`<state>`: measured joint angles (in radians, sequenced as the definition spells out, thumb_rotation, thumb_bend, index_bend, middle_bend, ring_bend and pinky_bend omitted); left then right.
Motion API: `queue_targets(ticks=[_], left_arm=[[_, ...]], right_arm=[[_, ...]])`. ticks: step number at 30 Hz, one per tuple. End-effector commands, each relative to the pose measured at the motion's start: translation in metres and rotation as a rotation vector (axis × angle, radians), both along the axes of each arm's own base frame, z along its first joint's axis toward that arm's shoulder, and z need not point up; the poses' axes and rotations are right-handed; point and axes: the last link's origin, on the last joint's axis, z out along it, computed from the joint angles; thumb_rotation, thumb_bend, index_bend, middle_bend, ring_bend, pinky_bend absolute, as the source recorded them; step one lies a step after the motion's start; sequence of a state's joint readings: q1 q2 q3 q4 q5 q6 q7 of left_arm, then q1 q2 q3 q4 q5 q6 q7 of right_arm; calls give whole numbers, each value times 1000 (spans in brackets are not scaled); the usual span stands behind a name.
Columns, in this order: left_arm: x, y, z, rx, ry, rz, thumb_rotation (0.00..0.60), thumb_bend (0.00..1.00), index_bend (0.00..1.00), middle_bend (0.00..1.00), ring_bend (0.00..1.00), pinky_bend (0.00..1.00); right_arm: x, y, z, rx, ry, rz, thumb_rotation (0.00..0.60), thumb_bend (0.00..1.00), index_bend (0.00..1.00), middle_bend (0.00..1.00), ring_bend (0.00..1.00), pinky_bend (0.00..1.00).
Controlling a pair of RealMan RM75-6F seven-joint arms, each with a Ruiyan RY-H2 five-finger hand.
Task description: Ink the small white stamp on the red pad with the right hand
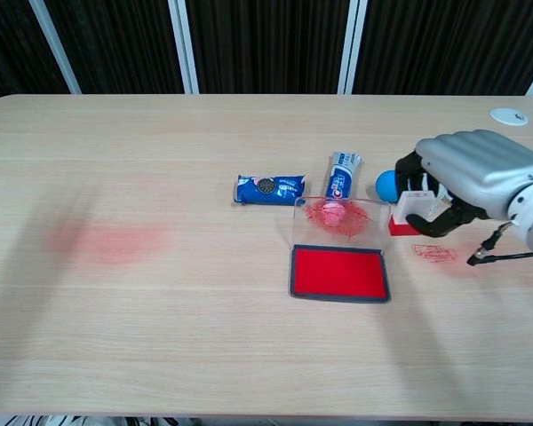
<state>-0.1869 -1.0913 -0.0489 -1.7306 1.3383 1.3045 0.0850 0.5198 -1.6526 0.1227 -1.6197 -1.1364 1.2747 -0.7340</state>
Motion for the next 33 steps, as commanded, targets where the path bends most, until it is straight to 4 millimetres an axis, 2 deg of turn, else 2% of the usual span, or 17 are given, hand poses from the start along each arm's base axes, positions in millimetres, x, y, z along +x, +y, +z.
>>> queue_targets(ticks=[1,17,33], left_arm=[[0,0,-1,1,2,2,600,0,0,0,0,0],[0,-1,-2,4,-8,14,600,0,0,0,0,0],[0,-1,-2,2,-14,16,600,0,0,0,0,0]], right_arm=[[-15,1,8,-2,4,-29,600,586,739,591,467,462],[-64,-11,9,2,-9,-106,600,581,739,579,463,463],[-76,-9,-7,10,-84,-101,600,557,739,572,453,462]])
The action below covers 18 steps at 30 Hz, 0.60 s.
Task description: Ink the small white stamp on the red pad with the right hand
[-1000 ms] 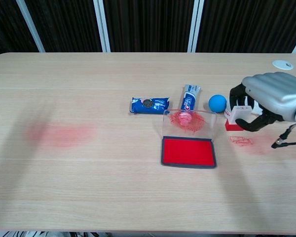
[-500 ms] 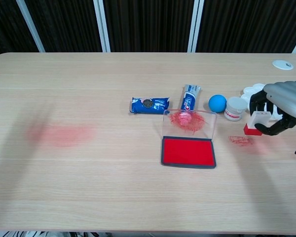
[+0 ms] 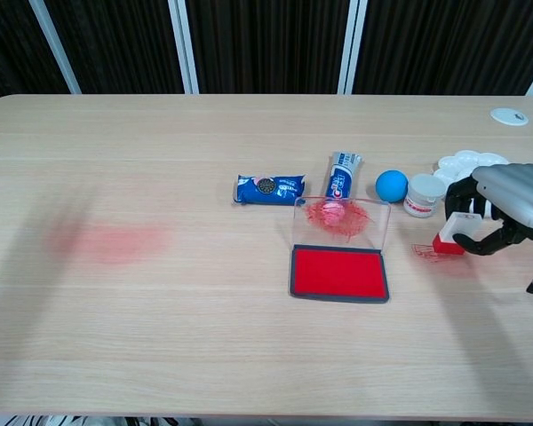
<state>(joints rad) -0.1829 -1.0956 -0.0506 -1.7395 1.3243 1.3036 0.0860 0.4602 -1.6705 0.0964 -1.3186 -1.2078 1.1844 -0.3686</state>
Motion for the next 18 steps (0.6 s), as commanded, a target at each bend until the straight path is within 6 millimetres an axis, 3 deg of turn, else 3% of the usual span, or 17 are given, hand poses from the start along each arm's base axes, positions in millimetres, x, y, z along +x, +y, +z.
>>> queue_targets(ticks=[1,18], left_arm=[[0,0,0,0,0,0,600,0,0,0,0,0],[0,-1,0,-1,3,-1,600,0,0,0,0,0]], right_arm=[[-1,1,-3,-4,-11,3,600,554,739,571,453,462],[-9,3,-14,9,12,-6,600,519,739,556,439,457]])
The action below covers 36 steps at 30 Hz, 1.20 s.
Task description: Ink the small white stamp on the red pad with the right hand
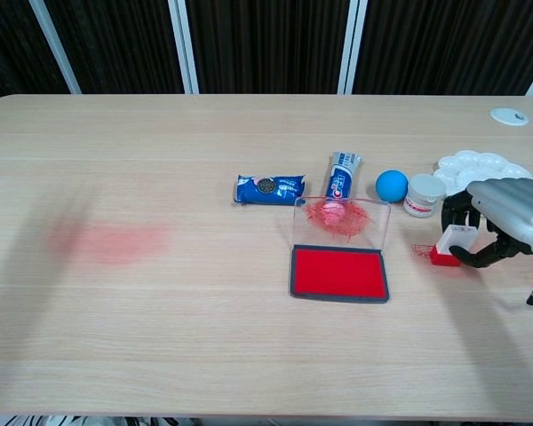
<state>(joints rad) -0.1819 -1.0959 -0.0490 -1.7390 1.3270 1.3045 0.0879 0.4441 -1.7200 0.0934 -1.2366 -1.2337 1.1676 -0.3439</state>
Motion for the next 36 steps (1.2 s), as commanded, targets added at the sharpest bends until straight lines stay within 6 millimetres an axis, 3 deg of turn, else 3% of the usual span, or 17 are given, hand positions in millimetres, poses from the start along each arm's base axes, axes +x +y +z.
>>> queue_targets(ticks=[1,36], left_arm=[[0,0,0,0,0,0,600,0,0,0,0,0],[0,0,0,-1,4,1,600,0,0,0,0,0]], right_arm=[[-1,-1,-1,-2,0,-1,600,518,739,555,439,457],[-5,0,-2,1,22,-24,600,441,676,474,402,405]])
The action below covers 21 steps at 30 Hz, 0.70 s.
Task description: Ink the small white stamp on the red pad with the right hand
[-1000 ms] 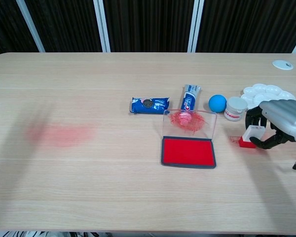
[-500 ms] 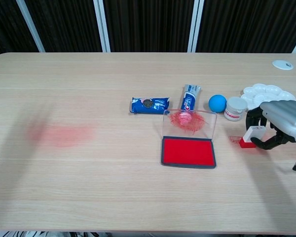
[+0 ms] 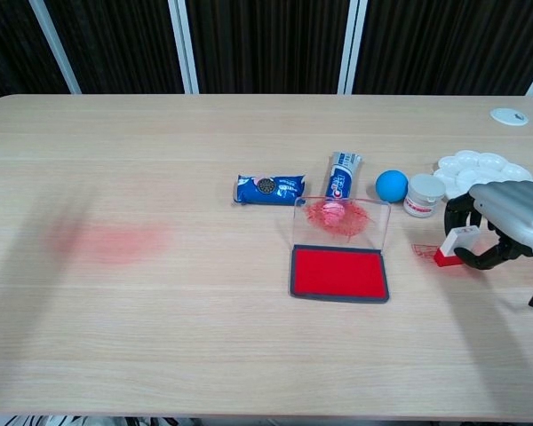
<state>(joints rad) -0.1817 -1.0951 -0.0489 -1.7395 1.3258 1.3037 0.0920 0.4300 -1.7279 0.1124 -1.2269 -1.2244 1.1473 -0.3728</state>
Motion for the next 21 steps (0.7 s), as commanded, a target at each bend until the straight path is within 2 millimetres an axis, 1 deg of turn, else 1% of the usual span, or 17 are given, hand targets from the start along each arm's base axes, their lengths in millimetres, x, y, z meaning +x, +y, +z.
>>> queue_targets(ticks=[1,8,14,21], left_arm=[[0,0,0,-1,0,0,600,0,0,0,0,0],[0,0,0,-1,0,0,600,0,0,0,0,0],[0,0,0,-1,1,1,600,0,0,0,0,0],[0,0,0,-2,2,1,600,0,0,0,0,0]], right_arm=[[0,0,0,1,1,-2,600,438,670,472,401,401],[-2,0,0,3,15,-6,600,420,635,467,398,394],[-1,0,0,2,14,-6,600,418,620,465,395,388],[-1,0,0,3,15,-7,600,417,579,457,390,388]])
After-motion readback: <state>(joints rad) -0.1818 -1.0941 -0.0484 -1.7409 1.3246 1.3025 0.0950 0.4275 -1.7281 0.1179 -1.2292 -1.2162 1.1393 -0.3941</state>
